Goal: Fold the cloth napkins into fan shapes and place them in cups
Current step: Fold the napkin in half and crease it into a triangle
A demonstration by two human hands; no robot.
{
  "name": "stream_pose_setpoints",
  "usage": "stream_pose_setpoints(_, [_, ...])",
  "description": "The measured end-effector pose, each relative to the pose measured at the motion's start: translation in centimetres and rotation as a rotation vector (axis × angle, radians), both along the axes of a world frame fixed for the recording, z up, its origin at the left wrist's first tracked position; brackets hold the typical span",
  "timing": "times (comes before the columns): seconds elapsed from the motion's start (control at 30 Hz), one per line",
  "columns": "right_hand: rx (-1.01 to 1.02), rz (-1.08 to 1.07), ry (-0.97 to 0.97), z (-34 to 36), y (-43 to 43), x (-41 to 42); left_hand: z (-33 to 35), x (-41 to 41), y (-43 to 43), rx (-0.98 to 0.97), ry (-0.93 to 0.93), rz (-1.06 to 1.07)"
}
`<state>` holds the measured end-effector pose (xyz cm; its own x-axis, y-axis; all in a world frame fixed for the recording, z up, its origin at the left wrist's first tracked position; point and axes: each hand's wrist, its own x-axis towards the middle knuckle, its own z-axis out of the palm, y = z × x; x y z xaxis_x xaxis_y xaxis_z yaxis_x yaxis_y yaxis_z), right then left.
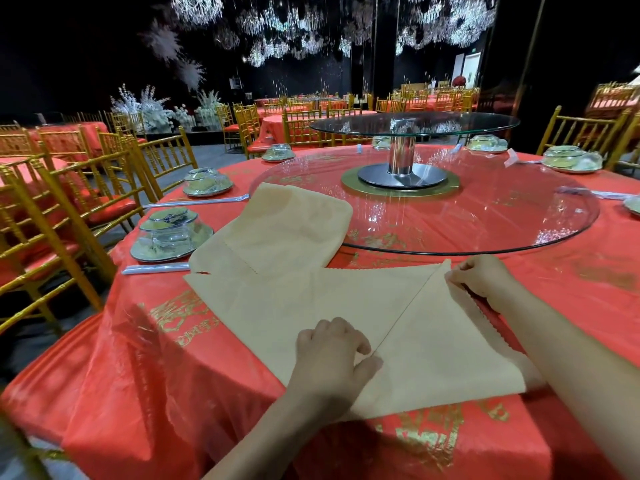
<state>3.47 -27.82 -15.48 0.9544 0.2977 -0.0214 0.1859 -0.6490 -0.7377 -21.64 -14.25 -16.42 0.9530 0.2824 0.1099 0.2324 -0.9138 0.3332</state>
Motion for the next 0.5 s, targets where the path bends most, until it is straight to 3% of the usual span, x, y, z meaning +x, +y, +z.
stream_pose_setpoints(0.17, [0.020, 0.028, -0.009, -0.4, 0.3, 0.0, -0.7, 1.0, -0.2, -0.135, -0.038, 0.058])
stream_pose_setpoints(0.3, [-0.088, 0.006, -0.039, -0.6, 0.5, 0.0, -1.1, 0.9, -0.4, -0.176, -0.034, 0.047])
stream_pose_setpoints(0.5, [-0.178, -0.045, -0.051, -0.9, 0.8, 0.1, -1.1, 1.3, -0.5, -0.033, -0.075, -0.038])
